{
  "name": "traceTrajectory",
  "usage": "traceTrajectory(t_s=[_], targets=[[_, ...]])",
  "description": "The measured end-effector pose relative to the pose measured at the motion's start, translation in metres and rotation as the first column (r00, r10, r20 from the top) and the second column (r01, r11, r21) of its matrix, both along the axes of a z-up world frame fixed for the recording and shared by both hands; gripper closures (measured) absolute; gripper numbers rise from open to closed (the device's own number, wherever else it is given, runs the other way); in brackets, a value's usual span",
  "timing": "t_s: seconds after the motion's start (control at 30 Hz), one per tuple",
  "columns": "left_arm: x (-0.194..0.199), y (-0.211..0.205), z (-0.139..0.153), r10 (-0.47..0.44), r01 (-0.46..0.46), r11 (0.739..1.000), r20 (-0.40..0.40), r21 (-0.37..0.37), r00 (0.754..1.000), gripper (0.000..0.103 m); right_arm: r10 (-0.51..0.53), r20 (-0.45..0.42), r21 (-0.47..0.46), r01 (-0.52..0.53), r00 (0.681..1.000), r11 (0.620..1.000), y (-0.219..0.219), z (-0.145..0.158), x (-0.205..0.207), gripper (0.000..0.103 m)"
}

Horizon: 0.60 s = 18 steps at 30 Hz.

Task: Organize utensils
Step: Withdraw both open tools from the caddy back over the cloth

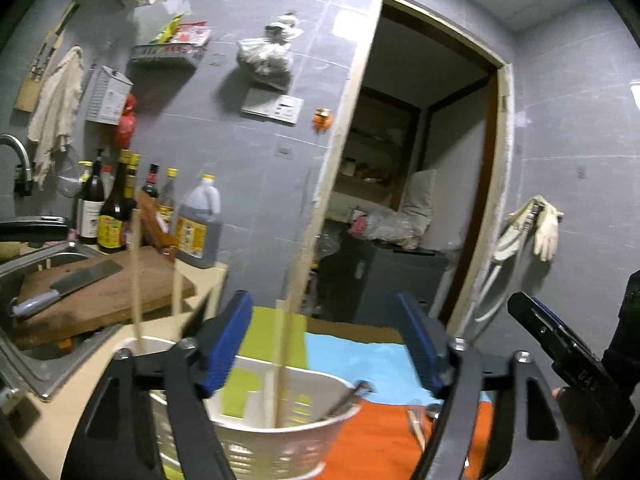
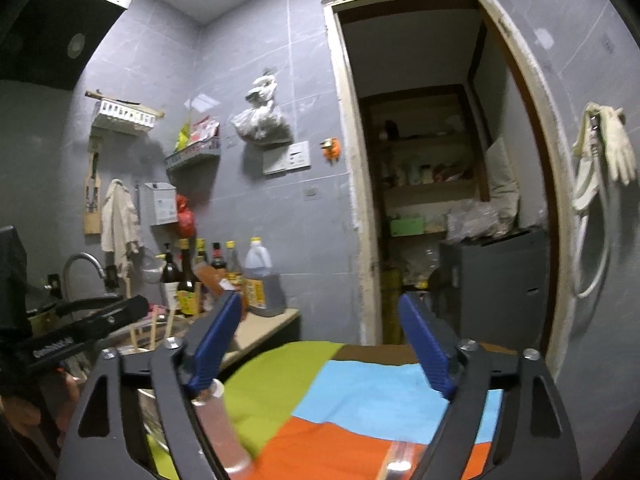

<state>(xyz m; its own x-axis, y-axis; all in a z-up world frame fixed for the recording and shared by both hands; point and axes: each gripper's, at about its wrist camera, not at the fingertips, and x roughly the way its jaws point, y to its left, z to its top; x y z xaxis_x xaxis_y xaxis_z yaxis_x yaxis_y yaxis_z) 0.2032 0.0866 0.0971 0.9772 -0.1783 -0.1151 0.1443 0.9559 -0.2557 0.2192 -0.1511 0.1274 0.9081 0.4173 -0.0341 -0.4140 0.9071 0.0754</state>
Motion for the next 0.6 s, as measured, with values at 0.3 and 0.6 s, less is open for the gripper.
traceTrajectory(t_s=[0.3, 0.6], targets=[[-0.001, -0.048, -0.006, -0.121, 0.121, 0.992, -0.016, 0.015, 0.992, 0.008, -0.125, -0.022, -0.021, 0.124, 0.992, 0.992, -0.057, -0.004, -0.006, 0.0], [0.013, -0.087, -0.028, -0.172, 0.18, 0.982, -0.113, 0.058, 0.979, 0.008, -0.18, -0.094, -0.072, 0.174, 0.979, 0.982, -0.086, -0.023, -0.002, 0.0]])
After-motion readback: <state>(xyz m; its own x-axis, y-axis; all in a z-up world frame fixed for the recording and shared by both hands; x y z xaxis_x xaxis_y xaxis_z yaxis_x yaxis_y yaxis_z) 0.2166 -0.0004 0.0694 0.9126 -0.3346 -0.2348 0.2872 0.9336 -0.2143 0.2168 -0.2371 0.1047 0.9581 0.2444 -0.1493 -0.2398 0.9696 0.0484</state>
